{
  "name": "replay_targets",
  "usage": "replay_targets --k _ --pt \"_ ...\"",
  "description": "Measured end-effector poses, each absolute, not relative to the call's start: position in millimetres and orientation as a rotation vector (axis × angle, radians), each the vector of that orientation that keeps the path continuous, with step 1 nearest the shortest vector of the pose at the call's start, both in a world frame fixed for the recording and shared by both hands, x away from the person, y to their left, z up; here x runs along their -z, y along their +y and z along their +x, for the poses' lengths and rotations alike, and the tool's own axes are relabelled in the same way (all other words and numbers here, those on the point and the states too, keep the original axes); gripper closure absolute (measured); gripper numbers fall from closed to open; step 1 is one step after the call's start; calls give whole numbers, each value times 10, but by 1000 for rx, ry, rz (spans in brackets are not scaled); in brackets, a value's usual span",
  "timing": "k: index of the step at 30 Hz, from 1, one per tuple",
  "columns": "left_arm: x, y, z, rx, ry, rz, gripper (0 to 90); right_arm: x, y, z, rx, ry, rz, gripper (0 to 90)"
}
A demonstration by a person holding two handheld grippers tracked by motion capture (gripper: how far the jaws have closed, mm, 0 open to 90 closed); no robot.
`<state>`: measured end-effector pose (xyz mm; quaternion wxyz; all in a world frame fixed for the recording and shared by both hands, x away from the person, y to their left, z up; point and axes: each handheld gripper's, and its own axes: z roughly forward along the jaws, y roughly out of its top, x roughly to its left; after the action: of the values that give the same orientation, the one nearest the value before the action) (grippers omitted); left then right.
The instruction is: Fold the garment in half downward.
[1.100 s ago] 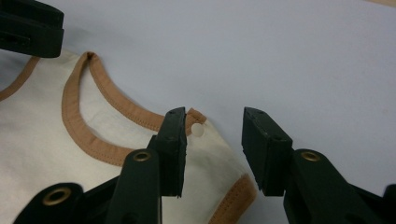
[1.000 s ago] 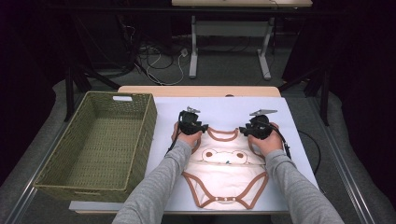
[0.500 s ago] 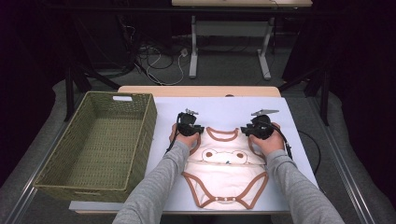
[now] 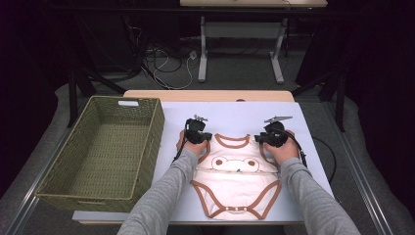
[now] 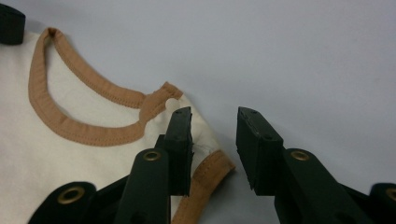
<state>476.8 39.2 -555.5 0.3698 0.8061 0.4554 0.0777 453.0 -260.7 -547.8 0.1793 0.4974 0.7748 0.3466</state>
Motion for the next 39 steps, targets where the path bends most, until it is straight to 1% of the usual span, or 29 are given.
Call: replay_targets --k 6,12,14,24,28,39 --pt "5537 398 4763 -199 1165 2059 873 5557 -2615 4500 -979 2209 1422 677" --pt "5529 402 4761 -198 1162 2065 874 5551 -2621 4490 -982 2226 1415 764" --pt "5525 402 4760 -196 1165 2059 874 5547 -2619 4490 -980 2232 1413 778" --pt "5462 434 4759 -215 1151 2047 875 5470 -2622 4478 -1018 2198 1385 790" --pt "5428 449 4751 -217 1154 2013 875 5420 -2626 4456 -1041 2180 1373 791" --pt "5264 484 4664 -235 1102 2000 876 5247 -2684 4348 -1107 2148 1323 793"
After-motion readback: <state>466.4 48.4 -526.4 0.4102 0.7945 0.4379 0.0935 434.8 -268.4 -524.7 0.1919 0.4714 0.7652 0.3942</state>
